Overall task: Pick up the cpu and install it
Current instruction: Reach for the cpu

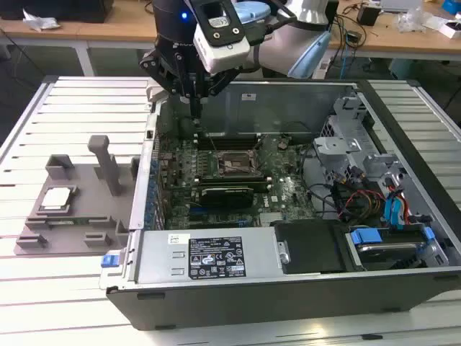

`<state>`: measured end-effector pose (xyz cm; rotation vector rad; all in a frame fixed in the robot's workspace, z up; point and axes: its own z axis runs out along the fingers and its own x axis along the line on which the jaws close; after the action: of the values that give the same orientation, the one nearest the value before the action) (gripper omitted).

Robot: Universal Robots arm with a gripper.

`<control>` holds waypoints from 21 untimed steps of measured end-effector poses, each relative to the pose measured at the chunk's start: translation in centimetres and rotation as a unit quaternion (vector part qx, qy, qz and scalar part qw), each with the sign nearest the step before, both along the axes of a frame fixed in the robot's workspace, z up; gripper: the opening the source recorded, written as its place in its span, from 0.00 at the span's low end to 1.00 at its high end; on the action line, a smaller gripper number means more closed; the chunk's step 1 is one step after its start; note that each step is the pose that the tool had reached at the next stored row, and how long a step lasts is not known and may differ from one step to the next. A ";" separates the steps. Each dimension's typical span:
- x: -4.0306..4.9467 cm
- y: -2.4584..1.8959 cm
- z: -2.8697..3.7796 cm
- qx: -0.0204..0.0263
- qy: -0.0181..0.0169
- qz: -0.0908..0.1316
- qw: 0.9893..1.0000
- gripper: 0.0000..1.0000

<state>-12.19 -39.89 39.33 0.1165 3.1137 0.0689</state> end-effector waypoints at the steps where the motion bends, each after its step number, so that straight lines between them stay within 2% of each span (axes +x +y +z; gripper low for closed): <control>1: -0.13 0.00 0.00 0.000 0.000 0.000 1.000 0.11; 5: -1.94 0.00 0.00 0.000 0.000 0.000 1.000 0.11; 8: -2.87 0.00 0.00 0.000 0.000 0.000 1.000 0.11; 21: -5.47 0.00 -0.01 0.000 0.000 0.000 1.000 0.11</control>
<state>-17.66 -39.88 39.32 0.1167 3.1136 0.0690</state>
